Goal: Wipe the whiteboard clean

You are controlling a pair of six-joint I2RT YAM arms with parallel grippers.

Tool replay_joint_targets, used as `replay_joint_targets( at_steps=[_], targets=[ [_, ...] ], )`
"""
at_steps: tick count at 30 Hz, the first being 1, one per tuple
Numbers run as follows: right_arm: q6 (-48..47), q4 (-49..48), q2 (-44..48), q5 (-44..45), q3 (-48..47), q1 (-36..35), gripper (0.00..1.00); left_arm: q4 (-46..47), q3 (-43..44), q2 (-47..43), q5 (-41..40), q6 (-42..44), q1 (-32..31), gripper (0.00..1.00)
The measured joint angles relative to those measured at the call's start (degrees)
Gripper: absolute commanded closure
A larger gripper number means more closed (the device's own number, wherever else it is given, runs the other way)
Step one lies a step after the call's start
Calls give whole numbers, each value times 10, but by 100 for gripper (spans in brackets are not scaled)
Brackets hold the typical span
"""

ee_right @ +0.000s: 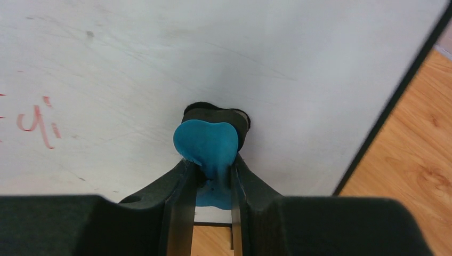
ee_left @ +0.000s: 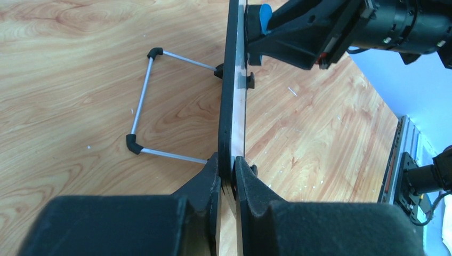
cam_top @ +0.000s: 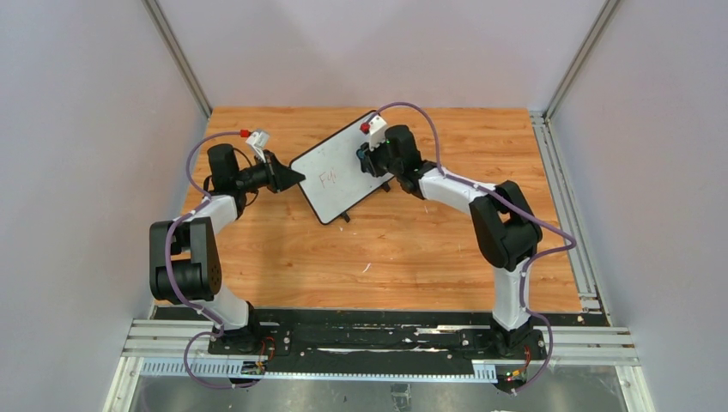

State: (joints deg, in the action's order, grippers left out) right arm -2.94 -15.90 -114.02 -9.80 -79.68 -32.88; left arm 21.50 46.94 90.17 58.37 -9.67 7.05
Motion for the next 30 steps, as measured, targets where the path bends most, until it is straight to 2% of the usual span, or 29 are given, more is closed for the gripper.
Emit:
replay_joint_targets(
  at_steps=[9, 18, 30],
  targets=[
    [3, -2, 0, 8, -6, -81, 99, -5, 0, 0, 0, 2, 3, 100],
    [33, -15, 0, -43, -6, -144, 99, -5, 1, 0, 4, 5, 2, 100],
    [28, -17, -13, -42, -6, -120, 99, -7, 2, 0, 2, 6, 2, 100]
  ],
)
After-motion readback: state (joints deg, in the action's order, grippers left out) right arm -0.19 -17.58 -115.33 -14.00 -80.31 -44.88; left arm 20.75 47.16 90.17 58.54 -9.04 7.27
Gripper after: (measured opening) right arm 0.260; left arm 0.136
